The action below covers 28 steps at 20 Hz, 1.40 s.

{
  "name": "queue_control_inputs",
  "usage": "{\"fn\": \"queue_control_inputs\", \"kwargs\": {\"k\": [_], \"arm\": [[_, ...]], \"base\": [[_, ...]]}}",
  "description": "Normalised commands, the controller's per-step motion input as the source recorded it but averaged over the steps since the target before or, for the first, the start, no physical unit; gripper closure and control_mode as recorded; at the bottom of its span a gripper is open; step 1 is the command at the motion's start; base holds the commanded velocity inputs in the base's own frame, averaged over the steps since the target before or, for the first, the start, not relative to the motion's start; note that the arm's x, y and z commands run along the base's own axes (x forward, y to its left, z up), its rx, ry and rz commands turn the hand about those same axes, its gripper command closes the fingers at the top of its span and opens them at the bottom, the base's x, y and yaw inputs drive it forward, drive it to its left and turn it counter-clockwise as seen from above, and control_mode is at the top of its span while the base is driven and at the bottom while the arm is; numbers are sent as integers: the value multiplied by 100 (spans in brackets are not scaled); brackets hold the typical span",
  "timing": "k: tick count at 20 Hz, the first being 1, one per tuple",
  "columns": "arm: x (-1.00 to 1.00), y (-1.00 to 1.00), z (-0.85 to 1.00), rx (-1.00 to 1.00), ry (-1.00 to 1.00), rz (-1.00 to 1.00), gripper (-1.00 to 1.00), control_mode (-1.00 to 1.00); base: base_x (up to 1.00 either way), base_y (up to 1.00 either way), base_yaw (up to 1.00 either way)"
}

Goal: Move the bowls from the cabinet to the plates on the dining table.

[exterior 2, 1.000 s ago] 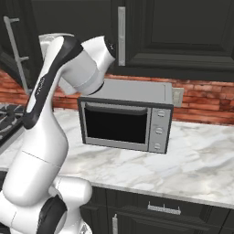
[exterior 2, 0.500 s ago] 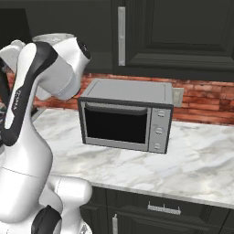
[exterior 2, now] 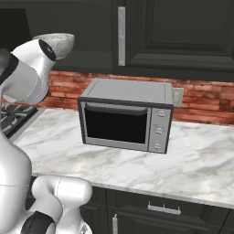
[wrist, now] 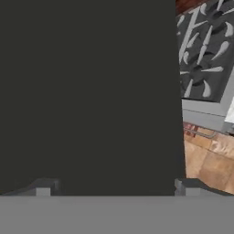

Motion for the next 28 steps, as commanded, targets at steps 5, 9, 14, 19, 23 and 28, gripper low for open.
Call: {"fn": "queue_control_inputs", "kwargs": {"k": [5,9,14,19,23,28], "arm": [[-27,73,1,0,-10,3,-100,-100],[-22,71,0,0,-9,3,-100,-100],[-19,59,0,0,-6,2,-100,-100],[-1,19,0,0,-1,0,-100,-100],[-13,-25,-3,0,-3,-1,-100,-100],[-59,-59,1,-10,-9,-12,-100,-100]], "base": [[0,0,0],[0,0,0],[0,0,0],[0,0,0],[0,0,0],[0,0,0]]}}
